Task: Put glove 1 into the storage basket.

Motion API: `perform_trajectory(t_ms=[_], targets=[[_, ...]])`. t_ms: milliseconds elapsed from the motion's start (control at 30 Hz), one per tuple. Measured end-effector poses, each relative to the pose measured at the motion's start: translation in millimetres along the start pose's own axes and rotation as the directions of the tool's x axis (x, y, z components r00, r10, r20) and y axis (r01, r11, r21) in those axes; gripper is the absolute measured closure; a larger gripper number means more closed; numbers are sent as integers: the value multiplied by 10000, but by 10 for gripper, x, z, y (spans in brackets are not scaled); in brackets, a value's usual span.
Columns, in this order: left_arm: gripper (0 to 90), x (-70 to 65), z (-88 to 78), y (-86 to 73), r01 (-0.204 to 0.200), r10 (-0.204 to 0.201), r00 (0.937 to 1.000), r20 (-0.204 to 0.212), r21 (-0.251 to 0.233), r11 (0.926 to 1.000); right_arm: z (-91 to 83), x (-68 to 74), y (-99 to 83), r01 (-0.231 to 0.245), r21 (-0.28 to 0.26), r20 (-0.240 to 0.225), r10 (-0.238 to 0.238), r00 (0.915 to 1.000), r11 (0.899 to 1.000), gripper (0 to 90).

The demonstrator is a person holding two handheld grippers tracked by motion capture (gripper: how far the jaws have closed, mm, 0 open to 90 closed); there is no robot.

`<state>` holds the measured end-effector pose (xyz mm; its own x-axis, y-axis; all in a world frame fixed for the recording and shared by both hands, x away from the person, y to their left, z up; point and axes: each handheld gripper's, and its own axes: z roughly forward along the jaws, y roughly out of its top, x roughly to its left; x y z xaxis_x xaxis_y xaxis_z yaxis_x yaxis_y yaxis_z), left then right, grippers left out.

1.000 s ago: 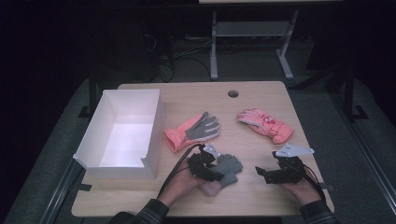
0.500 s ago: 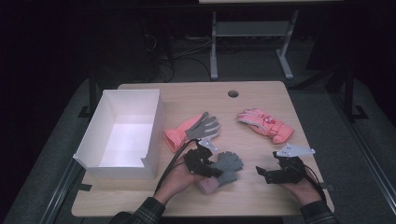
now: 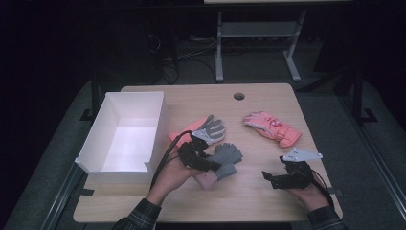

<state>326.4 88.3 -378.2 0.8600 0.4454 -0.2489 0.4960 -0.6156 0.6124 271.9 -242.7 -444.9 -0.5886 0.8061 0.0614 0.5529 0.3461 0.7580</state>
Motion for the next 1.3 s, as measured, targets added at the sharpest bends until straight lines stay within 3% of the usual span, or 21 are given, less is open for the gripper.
perform_trajectory(t_ms=[333,767,1067,1233,1267,1300], targets=[[641,155,-452,86,330,-353,9987,-375,-614,9976,13,3,-1,59,-9,21,-59,10000,10000,102],[641,311,-803,147,540,-651,9940,-883,-1229,9910,13,-5,-5,48,12,13,-48,10000,10000,103],[641,522,-1216,125,908,-1164,9783,-1712,-1502,9845,9,-15,-12,-9,38,-59,9,10000,10000,102],[642,614,-1408,67,1069,-1404,9662,-2161,-1594,9814,8,-10,3,55,15,-120,-55,9999,10000,102],[642,645,-1484,35,1137,-1506,9599,-2364,-1627,9801,34,-9,26,101,-12,-183,-101,9998,9999,103],[642,645,-1484,35,1137,-1506,9599,-2364,-1627,9801,47,-4,35,86,14,-215,-86,9997,10000,102]])
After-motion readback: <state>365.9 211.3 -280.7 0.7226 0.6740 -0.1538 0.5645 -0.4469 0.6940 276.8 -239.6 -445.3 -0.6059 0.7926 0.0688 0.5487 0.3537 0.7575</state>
